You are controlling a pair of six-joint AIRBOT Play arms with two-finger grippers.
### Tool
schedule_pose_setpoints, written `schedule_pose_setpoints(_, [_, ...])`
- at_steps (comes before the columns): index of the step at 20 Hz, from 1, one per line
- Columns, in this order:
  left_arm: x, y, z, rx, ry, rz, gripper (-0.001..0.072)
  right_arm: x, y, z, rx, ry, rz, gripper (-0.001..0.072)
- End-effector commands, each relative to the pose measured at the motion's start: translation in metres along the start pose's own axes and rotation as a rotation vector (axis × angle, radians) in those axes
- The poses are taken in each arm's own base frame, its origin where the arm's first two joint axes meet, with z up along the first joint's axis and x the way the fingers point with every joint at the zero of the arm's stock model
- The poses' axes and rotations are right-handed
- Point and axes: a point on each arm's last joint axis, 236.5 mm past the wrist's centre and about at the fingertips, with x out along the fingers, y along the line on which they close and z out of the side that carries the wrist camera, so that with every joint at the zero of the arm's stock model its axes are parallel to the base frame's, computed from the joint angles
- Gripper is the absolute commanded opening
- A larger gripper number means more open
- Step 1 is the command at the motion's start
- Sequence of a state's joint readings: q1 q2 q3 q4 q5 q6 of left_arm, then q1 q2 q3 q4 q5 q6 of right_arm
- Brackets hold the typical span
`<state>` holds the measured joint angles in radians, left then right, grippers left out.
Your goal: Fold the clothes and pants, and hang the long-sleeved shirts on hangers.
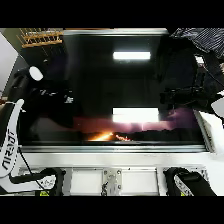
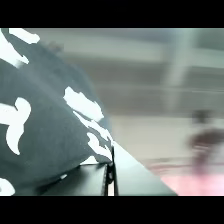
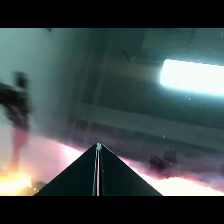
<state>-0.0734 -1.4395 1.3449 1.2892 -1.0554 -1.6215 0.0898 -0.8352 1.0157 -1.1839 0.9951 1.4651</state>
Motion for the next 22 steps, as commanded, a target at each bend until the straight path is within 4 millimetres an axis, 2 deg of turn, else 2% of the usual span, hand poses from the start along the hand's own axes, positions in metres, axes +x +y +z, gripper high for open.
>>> schedule_pose_setpoints(1, [-0.031, -0.162, -0.013, 0.149, -0.123, -0.292, 0.0005, 0.0, 0.0, 0.0, 0.001, 0.0, 0.001, 0.0016])
schedule_pose_setpoints(3, [-0.035, -0.237, -0.036, 0.256, -0.178, -0.392, 0.0005, 0.0, 0.005, 0.0, 0.013, -0.001, 0.02, 0.0015])
schedule_pose_setpoints(4, [-0.035, -0.266, -0.047, 0.295, -0.202, -0.434, 0.0005, 0.0, 0.005, 0.0, 0.012, -0.002, 0.019, 0.0016])
schedule_pose_setpoints(5, [-0.033, -0.289, -0.056, 0.328, -0.227, -0.465, 0.0005, 0.0, 0.003, 0.001, 0.009, -0.002, 0.014, 0.0015])
schedule_pose_setpoints(6, [-0.03, -0.303, -0.06, 0.34, -0.247, -0.487, 0.0037, 0.0, -0.001, 0.001, -0.001, -0.002, -0.004, 0.0016])
schedule_pose_setpoints(7, [-0.029, -0.308, -0.058, 0.331, -0.263, -0.495, 0.0326, 0.0, -0.008, 0.0, -0.02, -0.001, -0.033, 0.0015])
schedule_pose_setpoints(8, [-0.027, -0.302, -0.052, 0.29, -0.261, -0.489, 0.0557, 0.0, -0.016, -0.001, -0.041, 0.004, -0.065, 0.0015])
schedule_pose_setpoints(9, [-0.026, -0.286, -0.043, 0.245, -0.249, -0.466, 0.0575, -0.001, -0.023, -0.001, -0.061, 0.007, -0.097, 0.0016])
schedule_pose_setpoints(11, [-0.021, -0.231, -0.026, 0.177, -0.184, -0.381, 0.0575, -0.002, -0.029, -0.002, -0.078, 0.013, -0.123, 0.0016])
schedule_pose_setpoints(14, [-0.011, -0.124, -0.023, 0.043, -0.022, -0.22, 0.0574, -0.001, -0.029, -0.002, -0.077, 0.014, -0.121, 0.0017])
schedule_pose_setpoints(16, [-0.002, -0.062, -0.033, -0.065, 0.056, -0.141, 0.0575, -0.001, -0.029, -0.002, -0.077, 0.016, -0.121, 0.0019])
schedule_pose_setpoints(18, [0.014, -0.004, -0.055, -0.193, 0.122, -0.078, 0.0574, 0.003, -0.03, -0.005, -0.071, 0.03, -0.119, 0.0022])
schedule_pose_setpoints(20, [0.033, 0.032, -0.082, -0.285, 0.165, -0.036, 0.0574, 0.008, -0.032, -0.009, -0.066, 0.051, -0.119, 0.0022])
schedule_pose_setpoints(22, [0.053, 0.049, -0.103, -0.327, 0.193, -0.016, 0.0574, 0.015, -0.034, -0.016, -0.058, 0.086, -0.116, 0.0023])
